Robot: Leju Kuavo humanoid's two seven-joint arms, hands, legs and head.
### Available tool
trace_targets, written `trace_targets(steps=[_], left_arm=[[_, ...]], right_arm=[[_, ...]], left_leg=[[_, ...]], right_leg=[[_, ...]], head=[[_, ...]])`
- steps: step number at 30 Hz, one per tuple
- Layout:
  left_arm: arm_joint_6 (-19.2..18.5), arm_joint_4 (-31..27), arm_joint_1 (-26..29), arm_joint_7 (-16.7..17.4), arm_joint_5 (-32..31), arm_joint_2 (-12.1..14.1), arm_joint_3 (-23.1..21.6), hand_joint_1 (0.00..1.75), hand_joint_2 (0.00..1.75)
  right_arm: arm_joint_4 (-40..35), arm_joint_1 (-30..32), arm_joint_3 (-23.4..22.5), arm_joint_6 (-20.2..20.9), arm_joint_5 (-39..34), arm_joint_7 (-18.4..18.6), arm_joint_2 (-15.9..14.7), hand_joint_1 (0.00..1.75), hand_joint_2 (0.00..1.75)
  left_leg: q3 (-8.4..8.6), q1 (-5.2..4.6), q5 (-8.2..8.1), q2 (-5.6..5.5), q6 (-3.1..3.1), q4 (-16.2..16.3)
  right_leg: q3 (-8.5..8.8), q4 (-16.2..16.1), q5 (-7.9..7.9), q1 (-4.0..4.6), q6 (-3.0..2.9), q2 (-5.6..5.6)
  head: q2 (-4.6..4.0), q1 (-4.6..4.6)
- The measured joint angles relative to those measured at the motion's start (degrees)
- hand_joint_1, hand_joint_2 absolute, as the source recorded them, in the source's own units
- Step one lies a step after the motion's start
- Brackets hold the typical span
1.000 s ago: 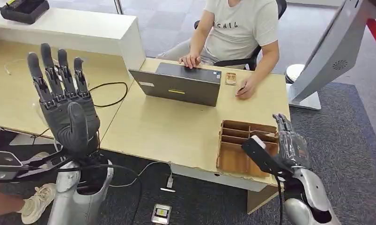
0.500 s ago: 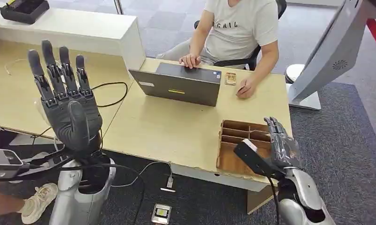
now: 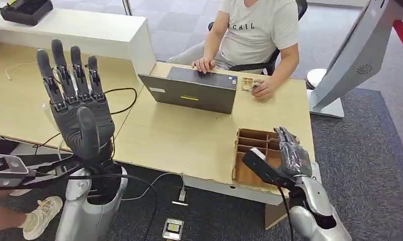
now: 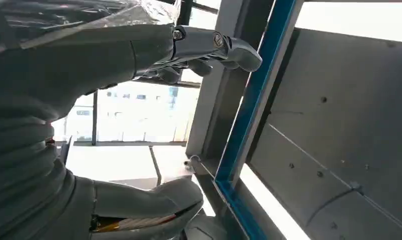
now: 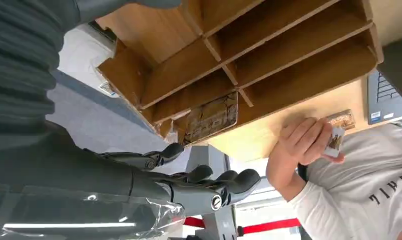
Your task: Pass the card to the sensor for recognition and then transmit it.
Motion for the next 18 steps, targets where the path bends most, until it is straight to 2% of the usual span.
trace_targets(steps=[9,18], left_arm=[[-0.85,0.48,-0.29,0.00,-0.70,-0.59,-0.07,0.00,1.75],[-2.03,0.90,-0.29,0.00,-0.76,-0.85,0.02,0.00,1.75]], right_arm=[[4.13,-2.66,0.81,0.02,0.37,-1.07,2.36,0.00,1.75],[6.66,-3.62,1.25,-0.15,-0.09,-1.14,3.15,0.00,1.75]], left_leg=[[0.01,0.00,0.00,0.00,0.00,0.01],[0.01,0.00,0.00,-0.01,0.00,0.00]], right_leg=[[0.01,0.00,0.00,0.00,0.00,0.00],[0.00,0.00,0.00,0.00,0.00,0.00]], head=[[0.00,0.02],[0.00,0.00]])
